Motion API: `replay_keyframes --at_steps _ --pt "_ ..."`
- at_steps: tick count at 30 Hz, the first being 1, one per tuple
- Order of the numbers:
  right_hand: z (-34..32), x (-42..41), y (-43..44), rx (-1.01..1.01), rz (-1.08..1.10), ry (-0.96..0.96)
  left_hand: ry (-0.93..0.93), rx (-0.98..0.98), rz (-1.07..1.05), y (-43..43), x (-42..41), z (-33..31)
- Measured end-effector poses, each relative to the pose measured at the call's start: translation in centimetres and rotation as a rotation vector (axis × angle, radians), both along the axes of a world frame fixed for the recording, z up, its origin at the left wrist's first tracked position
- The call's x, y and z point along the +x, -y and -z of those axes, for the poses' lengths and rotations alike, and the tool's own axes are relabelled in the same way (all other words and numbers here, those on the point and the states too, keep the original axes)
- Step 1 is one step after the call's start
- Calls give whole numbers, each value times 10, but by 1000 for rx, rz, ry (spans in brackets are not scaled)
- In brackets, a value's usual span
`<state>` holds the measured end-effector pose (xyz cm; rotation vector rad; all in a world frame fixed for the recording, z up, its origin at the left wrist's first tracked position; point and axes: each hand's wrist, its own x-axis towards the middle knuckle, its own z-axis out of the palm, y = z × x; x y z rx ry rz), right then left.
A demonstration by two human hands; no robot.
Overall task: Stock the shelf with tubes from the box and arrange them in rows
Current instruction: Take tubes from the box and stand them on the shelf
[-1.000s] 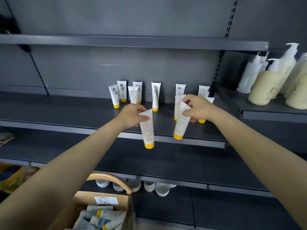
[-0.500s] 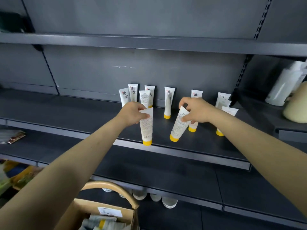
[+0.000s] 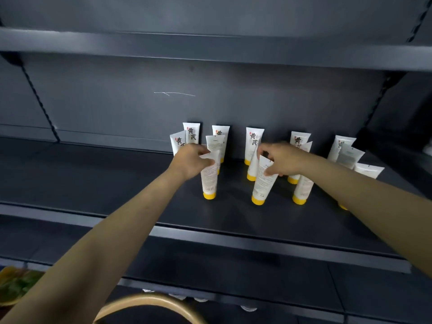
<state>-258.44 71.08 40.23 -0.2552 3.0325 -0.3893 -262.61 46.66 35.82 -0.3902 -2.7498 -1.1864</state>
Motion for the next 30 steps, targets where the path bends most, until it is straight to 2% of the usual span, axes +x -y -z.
replay_keyframes --at_steps 6,12,25,30 --pt "6 -24 1 115 -69 18 -24 -4 -2 -6 -20 7" --pt "14 -36 1 73 -119 20 -26 -68 -40 -4 -32 11" --pt "10 -45 -15 -54 -173 119 -2 -44 -75 -13 -40 10" --pt "10 -46 -13 -58 -159 117 118 15 -45 -15 -37 3"
